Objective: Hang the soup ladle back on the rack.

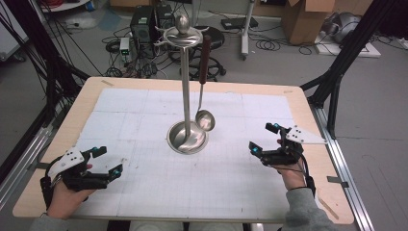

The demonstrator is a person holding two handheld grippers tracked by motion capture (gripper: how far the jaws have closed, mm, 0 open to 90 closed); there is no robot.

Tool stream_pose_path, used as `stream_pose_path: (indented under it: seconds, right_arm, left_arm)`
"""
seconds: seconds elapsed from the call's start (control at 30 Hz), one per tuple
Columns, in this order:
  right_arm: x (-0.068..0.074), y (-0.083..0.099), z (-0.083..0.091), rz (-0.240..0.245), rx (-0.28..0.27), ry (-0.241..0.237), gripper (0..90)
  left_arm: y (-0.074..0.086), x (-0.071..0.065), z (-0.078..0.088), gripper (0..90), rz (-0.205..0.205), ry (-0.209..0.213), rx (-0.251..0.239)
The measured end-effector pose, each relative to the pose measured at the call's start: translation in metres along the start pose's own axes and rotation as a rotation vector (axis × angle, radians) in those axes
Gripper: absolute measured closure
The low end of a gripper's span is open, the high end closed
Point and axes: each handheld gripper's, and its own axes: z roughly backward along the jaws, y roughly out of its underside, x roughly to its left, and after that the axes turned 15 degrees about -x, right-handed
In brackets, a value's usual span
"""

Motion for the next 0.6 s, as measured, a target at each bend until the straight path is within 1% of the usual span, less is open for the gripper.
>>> stream_pose_path:
  seconds: [0.07,0.1,0.2,0.23,0.27,0.37,0.43,0.47,0.5,0.6]
  right_arm:
    - [-0.001,0.003,0.003,0.008,0.012,0.006,0.1]
    - [-0.002,0.004,0.004,0.019,0.018,0.01,0.1]
    - [-0.007,0.008,0.01,0.023,0.025,0.021,0.1]
    - [-0.008,0.009,0.012,0.019,0.028,0.025,0.1]
    - [-0.011,0.012,0.015,0.006,0.034,0.034,0.1]
    - [-0.017,0.017,0.022,-0.002,0.061,0.05,0.1]
    - [-0.02,0.019,0.027,0.001,0.065,0.059,0.1]
    - [-0.021,0.02,0.029,-0.012,0.067,0.063,0.1]
    - [-0.021,0.021,0.03,-0.011,0.074,0.068,0.1]
    - [-0.022,0.023,0.031,-0.01,0.087,0.058,0.1]
  left_arm:
    - [0.0,0.0,-0.001,6.3,-0.001,0.0,0.002]
    - [0.0,0.0,-0.001,6.3,0.0,-0.001,0.002]
    - [0.0,0.0,-0.001,6.3,0.003,0.0,0.005]
    - [0.0,0.0,-0.001,6.3,0.011,0.004,0.005]
    - [0.0,0.0,-0.001,6.3,0.011,0.008,0.004]
    - [0.0,-0.001,-0.002,6.3,0.011,0.007,0.006]
    - [0.0,0.0,-0.002,6.3,0.012,0.006,0.009]
    - [0.0,0.0,-0.002,6.3,0.013,0.005,0.009]
    - [0.0,0.0,-0.003,6.3,0.016,0.003,0.01]
    - [0.0,0.0,-0.004,6.3,0.014,0.003,0.013]
